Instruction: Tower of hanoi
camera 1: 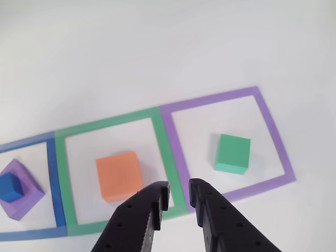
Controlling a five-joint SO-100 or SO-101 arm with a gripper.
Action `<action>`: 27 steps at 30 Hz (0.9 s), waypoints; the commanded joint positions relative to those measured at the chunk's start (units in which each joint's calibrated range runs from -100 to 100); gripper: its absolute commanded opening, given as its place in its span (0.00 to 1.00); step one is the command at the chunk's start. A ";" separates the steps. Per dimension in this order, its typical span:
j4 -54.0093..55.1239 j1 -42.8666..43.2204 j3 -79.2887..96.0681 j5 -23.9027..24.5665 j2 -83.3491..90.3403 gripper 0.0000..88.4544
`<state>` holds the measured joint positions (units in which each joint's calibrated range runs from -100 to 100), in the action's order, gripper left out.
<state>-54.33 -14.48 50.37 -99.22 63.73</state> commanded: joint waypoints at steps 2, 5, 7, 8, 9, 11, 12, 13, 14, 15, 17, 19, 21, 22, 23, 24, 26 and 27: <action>-0.50 6.28 -0.25 -0.78 2.70 0.00; 1.44 10.17 2.93 -0.78 3.02 0.00; 2.57 13.07 3.20 -0.78 1.90 0.00; 3.06 14.44 3.29 -0.78 1.10 0.00; 3.71 15.66 3.29 -0.78 0.13 0.00; 4.60 17.80 3.38 -0.78 -2.03 0.00; 5.00 18.71 3.75 -0.78 -2.99 0.00; 5.97 19.70 4.38 -0.78 -3.95 0.00; 6.94 20.69 4.93 -0.78 -4.83 0.00; 8.16 21.61 5.47 -0.78 -5.55 0.00; 11.72 23.67 6.93 -0.78 -7.00 0.00; 15.52 25.73 8.11 -0.78 -8.60 0.00; 19.49 27.79 9.20 -0.78 -10.68 0.00; 22.08 28.78 9.93 -0.78 -11.80 0.00; 24.91 29.62 10.83 -0.78 -12.77 0.00; 28.23 30.30 11.92 -0.78 -13.81 0.00; 32.28 31.14 12.65 -0.78 -15.65 0.00; 32.92 31.22 12.74 -0.78 -15.97 0.00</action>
<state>-28.29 15.16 63.18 -99.22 49.20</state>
